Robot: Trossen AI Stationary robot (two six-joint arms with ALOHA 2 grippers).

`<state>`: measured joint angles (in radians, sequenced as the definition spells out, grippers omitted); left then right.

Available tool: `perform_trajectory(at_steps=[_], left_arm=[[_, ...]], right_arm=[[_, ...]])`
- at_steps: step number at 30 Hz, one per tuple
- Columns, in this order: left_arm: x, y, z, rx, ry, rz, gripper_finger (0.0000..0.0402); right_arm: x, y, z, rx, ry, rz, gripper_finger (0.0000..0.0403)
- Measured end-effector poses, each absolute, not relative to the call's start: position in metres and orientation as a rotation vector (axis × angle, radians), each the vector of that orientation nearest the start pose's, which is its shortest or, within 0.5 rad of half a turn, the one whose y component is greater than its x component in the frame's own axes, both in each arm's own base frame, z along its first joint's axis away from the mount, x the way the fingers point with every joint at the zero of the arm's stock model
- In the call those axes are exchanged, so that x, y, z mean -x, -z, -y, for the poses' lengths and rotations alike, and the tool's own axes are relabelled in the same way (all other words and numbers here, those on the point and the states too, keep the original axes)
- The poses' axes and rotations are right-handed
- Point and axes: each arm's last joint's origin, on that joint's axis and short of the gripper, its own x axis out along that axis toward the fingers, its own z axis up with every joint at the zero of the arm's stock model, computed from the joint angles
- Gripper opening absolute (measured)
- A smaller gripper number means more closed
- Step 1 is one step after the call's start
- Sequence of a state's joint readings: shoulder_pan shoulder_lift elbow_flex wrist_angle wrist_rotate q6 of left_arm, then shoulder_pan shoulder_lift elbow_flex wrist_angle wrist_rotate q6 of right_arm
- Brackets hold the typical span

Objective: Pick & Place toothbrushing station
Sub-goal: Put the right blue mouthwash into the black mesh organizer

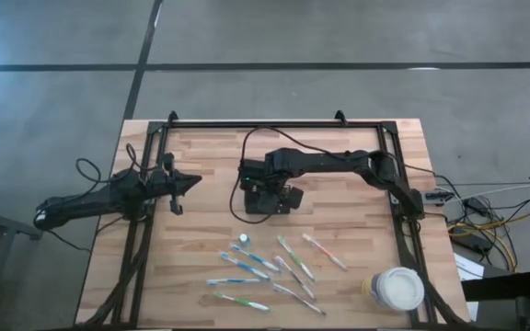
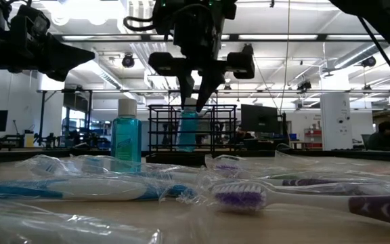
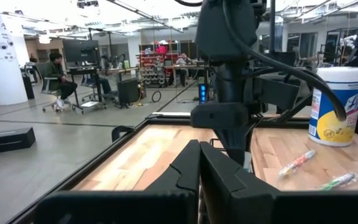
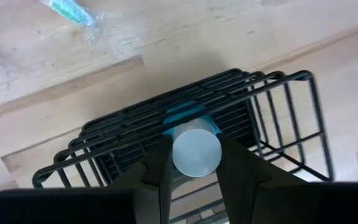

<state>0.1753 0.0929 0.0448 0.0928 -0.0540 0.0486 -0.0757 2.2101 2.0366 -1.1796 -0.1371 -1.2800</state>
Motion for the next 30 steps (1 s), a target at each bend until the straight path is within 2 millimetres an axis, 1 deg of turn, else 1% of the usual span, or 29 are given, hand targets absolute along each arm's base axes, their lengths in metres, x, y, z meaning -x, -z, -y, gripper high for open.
perform_trajectory(at_steps=[7, 16, 23, 26, 30], left_arm=[[-0.1, -0.18, -0.019, -0.051, -0.23, 0.038, 0.0012], [-0.1, -0.18, -0.019, -0.049, -0.23, 0.038, 0.0012], [-0.1, -0.18, -0.019, -0.046, -0.229, 0.033, 0.0012], [-0.1, -0.18, -0.019, -0.046, -0.229, 0.033, 0.0012], [-0.1, -0.18, -0.019, -0.046, -0.229, 0.033, 0.0012]], right_arm=[[-0.45, -0.231, 0.031, 0.894, -0.876, -1.122, 0.0094], [-0.451, -0.23, 0.031, 0.864, -0.849, -1.131, 0.0137], [-0.451, -0.23, 0.031, 0.86, -0.843, -1.132, 0.015], [-0.45, -0.232, 0.031, 0.863, -0.836, -1.136, 0.0151], [-0.453, -0.24, 0.031, 0.821, -0.779, -1.132, 0.0153]])
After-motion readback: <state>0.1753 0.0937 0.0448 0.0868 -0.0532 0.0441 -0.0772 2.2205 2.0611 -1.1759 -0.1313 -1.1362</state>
